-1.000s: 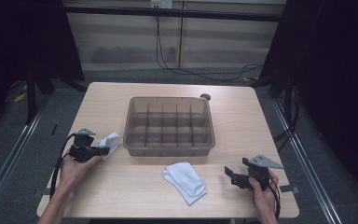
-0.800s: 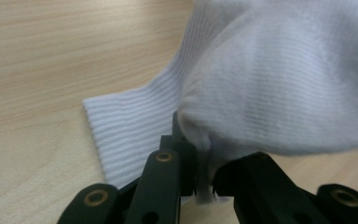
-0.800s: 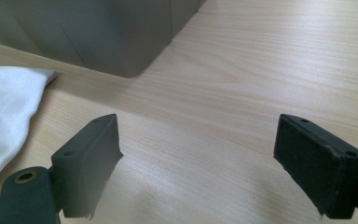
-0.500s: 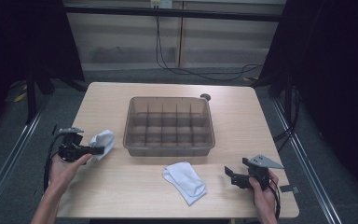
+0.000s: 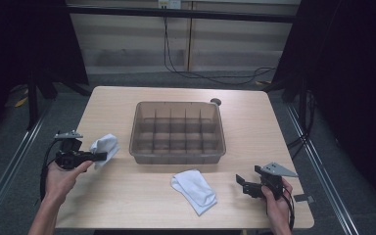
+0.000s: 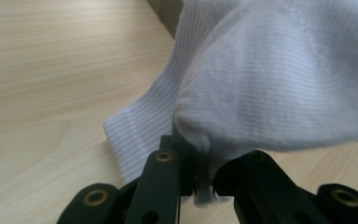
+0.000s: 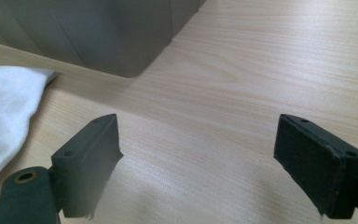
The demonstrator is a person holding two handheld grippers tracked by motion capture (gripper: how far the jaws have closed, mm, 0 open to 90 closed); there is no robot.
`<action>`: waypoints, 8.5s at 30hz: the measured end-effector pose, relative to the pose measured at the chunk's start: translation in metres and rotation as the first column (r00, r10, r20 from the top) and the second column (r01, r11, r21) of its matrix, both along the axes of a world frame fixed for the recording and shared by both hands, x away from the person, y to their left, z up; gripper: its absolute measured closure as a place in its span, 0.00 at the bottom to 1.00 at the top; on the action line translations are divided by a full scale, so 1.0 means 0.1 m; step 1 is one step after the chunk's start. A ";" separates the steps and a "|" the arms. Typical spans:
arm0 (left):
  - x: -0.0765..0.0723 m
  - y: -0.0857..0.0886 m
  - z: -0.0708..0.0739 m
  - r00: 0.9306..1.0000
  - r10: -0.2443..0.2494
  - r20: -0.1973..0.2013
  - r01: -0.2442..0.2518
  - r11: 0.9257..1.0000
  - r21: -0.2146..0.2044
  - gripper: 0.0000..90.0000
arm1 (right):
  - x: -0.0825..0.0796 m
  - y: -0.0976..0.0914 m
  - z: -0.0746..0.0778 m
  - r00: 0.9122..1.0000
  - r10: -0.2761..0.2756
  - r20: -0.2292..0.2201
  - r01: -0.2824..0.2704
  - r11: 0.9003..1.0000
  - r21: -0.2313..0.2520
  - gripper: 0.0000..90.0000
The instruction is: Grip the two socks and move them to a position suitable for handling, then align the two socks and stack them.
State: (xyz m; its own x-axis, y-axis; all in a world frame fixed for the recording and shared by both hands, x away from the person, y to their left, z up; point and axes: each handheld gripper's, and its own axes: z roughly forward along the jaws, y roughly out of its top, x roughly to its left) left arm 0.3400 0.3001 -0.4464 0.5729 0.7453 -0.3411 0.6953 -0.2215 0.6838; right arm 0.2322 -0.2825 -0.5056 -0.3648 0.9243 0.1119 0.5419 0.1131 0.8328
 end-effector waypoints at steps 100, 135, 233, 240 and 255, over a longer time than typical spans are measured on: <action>-0.73 -1.19 0.00 0.935 -0.354 0.020 0.355 0.932 -0.073 0.41 | 0.03 0.00 -0.01 0.999 -0.026 -0.042 0.026 1.000 -0.004 0.15; -0.52 -1.92 -0.29 0.905 -0.424 -0.003 0.424 0.905 0.037 0.86 | -0.06 1.14 0.13 0.915 0.392 -0.093 -0.393 0.919 0.011 0.55; -0.62 -2.07 -0.39 0.893 -0.445 0.061 0.437 0.892 0.111 0.85 | -0.17 0.89 0.10 0.926 0.360 -0.117 -0.362 0.932 -0.001 0.69; -0.65 -2.19 -0.48 0.860 -0.510 0.030 0.500 0.852 0.156 0.89 | -0.24 0.98 0.07 0.889 0.428 -0.163 -0.435 0.900 -0.007 0.88; -0.76 -2.32 -0.45 0.841 -0.540 -0.005 0.535 0.831 0.151 0.82 | -0.03 0.86 0.03 0.932 0.326 -0.161 -0.337 0.941 -0.043 0.86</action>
State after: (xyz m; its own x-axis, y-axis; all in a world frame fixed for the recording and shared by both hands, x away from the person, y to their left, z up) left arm 0.2643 0.0681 -0.4915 0.9071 0.3540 -0.2276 0.4134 -0.6482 0.6394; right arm 0.2288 -0.1967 -0.5024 -0.6355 0.7612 0.1293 0.5815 0.3617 0.7287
